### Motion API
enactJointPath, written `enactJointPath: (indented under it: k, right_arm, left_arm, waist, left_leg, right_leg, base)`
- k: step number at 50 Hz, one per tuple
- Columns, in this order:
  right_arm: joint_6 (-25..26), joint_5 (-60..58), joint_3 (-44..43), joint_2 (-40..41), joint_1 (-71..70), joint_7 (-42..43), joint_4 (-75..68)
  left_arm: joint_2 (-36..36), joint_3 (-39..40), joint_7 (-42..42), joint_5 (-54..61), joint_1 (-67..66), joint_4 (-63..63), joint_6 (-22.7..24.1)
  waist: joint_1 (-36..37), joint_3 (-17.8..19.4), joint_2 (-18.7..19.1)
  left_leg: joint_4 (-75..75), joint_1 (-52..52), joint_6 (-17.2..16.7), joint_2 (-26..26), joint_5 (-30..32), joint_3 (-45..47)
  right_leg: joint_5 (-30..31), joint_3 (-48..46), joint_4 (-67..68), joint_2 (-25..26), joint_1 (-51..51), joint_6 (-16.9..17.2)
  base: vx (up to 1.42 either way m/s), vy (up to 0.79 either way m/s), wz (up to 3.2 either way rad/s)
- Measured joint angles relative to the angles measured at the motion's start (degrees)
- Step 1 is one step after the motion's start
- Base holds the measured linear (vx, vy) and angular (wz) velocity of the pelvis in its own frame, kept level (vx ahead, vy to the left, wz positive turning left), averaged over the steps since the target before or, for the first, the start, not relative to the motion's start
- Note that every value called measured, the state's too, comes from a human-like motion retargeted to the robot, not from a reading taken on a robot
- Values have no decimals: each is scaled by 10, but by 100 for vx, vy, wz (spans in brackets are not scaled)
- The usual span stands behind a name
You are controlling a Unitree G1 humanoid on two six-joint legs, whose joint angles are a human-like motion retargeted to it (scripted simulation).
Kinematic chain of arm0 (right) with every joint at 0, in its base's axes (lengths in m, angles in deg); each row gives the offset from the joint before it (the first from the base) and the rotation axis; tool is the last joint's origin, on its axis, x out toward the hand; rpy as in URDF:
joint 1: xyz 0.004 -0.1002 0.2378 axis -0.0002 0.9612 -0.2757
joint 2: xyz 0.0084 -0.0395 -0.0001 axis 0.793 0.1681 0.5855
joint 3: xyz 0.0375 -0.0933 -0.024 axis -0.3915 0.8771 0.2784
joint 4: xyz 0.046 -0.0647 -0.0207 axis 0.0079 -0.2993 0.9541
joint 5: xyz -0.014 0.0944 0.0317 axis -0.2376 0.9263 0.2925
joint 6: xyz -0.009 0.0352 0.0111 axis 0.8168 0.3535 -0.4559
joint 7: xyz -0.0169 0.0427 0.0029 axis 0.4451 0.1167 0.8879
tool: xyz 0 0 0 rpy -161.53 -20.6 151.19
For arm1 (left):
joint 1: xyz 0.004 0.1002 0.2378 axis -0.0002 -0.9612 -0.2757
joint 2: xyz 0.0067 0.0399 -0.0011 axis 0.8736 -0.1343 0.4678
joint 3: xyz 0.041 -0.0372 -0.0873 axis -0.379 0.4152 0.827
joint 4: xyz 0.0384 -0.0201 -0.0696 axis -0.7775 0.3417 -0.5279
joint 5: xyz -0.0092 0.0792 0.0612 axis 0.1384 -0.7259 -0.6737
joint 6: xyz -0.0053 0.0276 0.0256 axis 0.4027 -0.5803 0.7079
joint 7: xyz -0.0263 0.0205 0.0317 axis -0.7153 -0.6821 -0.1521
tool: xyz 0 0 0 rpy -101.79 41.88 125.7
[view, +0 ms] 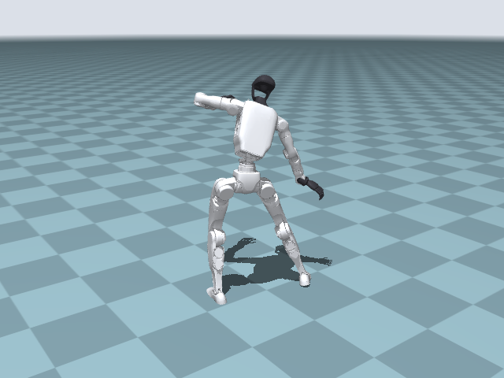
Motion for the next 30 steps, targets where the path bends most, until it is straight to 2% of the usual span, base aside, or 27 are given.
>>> enactJointPath:
  k: [3, 4, 5, 7, 8, 10, 13, 15, 18, 21, 25, 30]
  right_arm:
    - [0, -9, 82, 33, -161, 37, 19]
    - [4, -26, 117, 34, -224, 44, 28]
    - [10, -48, 154, 33, -288, 48, 40]
    - [17, -98, 215, 27, -404, 51, 67]
    - [23, -127, 254, 21, -468, 46, 80]
    - [30, -179, 351, 17, -608, 31, 109]
    - [22, -219, 457, 29, -780, 14, 172]
    - [12, -233, 507, 42, -869, 6, 223]
    - [-5, -252, 550, 57, -958, 1, 304]
    - [-11, -280, 576, 72, -1014, -12, 378]
    - [-8, -334, 610, 87, -1058, -49, 465]
    - [5, -488, 666, 97, -1070, -122, 556]
  left_arm:
    - [-37, 14, -23, 51, -44, -10, -4]
    - [-23, 22, -6, -61, -55, 6, -45]
    - [4, 28, 26, -241, -63, 31, -106]
    - [-12, 63, 18, -229, -136, 62, -114]
    - [-29, 104, 8, -194, -195, 83, -105]
    - [-59, 237, -2, -218, -354, 130, -117]
    - [-136, 412, -21, -185, -547, 197, -122]
    - [-193, 504, -32, -167, -639, 240, -126]
    - [-262, 590, -45, -145, -719, 297, -134]
    - [-319, 628, -63, -84, -757, 349, -137]
    - [-383, 624, -102, 68, -747, 439, -140]
    - [-440, 622, -126, 170, -709, 593, -164]
  waist:
    - [117, -48, 15]
    - [149, -61, 18]
    - [178, -72, 21]
    - [239, -96, 9]
    - [263, -105, 3]
    - [289, -113, -4]
    - [310, -118, -32]
    - [314, -121, -54]
    - [324, -134, -86]
    - [329, -142, -120]
    - [344, -151, -156]
    - [363, -163, -189]
  left_leg:
    - [-37, 15, 10, -26, 14, -42]
    - [-50, 21, 14, -33, 20, -57]
    - [-62, 26, 17, -39, 26, -73]
    - [-88, 41, 19, -50, 38, -103]
    - [-101, 47, 19, -54, 45, -118]
    - [-125, 57, 18, -62, 58, -150]
    - [-161, 68, 15, -66, 78, -200]
    - [-184, 74, 16, -65, 91, -233]
    - [-217, 79, 16, -47, 106, -279]
    - [-247, 86, 17, -32, 119, -319]
    - [-283, 91, 16, -8, 133, -359]
    - [-313, 97, 7, 26, 141, -385]
  right_leg:
    - [21, -31, 24, -13, 24, -10]
    - [30, -32, 34, -15, 29, -11]
    - [39, -31, 45, -15, 33, -12]
    - [61, -13, 59, -13, 42, -13]
    - [72, 0, 66, -11, 45, -13]
    - [98, 29, 73, -3, 54, -9]
    - [136, 69, 70, 14, 72, 1]
    - [160, 89, 65, 27, 86, 9]
    - [189, 102, 63, 59, 98, 11]
    - [191, 109, 92, 82, 97, 11]
    - [191, 122, 120, 112, 94, 11]
    - [191, 150, 134, 153, 94, 11]
  base:
    - [0, 24, 148]
    - [2, 20, 144]
    - [4, 17, 143]
    - [6, 13, 141]
    - [7, 9, 143]
    - [9, 6, 147]
    - [12, 0, 147]
    - [13, -5, 138]
    - [13, -12, 118]
    - [13, -18, 106]
    - [10, -19, 79]
    - [6, -17, 42]
